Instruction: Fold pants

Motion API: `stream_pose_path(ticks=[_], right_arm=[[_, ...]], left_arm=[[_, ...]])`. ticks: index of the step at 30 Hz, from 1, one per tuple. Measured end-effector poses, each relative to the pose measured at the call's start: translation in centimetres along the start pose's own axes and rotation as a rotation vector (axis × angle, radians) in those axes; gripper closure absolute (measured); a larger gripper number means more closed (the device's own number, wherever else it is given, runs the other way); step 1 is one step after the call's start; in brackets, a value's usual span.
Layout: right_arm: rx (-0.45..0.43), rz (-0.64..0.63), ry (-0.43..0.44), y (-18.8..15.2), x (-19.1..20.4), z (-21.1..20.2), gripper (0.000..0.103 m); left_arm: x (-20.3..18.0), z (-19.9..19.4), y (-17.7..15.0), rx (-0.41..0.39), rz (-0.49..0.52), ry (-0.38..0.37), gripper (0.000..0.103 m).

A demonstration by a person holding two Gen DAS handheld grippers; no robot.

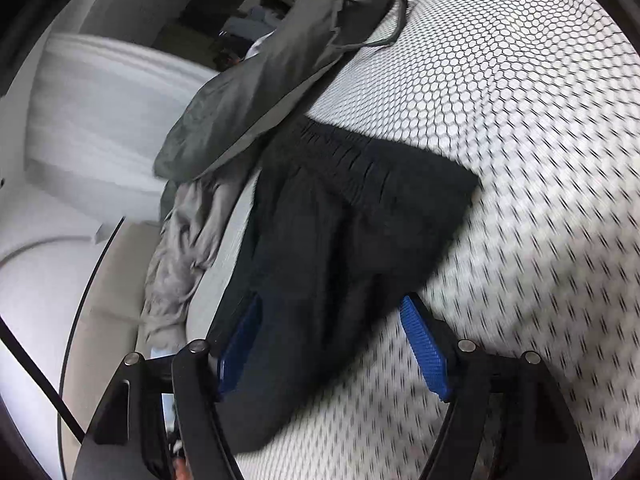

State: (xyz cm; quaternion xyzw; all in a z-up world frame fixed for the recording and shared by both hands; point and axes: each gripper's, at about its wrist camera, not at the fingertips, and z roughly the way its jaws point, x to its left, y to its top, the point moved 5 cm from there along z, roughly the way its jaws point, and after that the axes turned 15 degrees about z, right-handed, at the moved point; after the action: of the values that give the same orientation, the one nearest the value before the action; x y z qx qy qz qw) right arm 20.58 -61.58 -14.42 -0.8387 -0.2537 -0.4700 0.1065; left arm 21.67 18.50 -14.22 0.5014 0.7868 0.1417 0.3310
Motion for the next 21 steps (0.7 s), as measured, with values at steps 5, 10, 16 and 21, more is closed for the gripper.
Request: stream_pose_path(ticks=[5, 10, 16, 21], right_arm=[[-0.064, 0.078, 0.010, 1.4, 0.0, 1.4, 0.090], [-0.096, 0.022, 0.031, -0.3, 0.9, -1.2, 0.101], [-0.028, -0.019, 0.022, -3.5, -1.3, -5.6, 0.092], [-0.043, 0.019, -0.005, -1.7, -3.1, -7.4, 0.063]], left_arm=[[0.5, 0.0, 0.8, -0.014, -0.018, -0.031, 0.099], [1.2, -1.2, 0.7, -0.016, 0.025, -0.038, 0.099], [2.0, -2.6, -0.2, 0.020, 0.083, 0.002, 0.094], [2.3, -4.6, 0.4, -0.025, 0.071, 0.043, 0.085]])
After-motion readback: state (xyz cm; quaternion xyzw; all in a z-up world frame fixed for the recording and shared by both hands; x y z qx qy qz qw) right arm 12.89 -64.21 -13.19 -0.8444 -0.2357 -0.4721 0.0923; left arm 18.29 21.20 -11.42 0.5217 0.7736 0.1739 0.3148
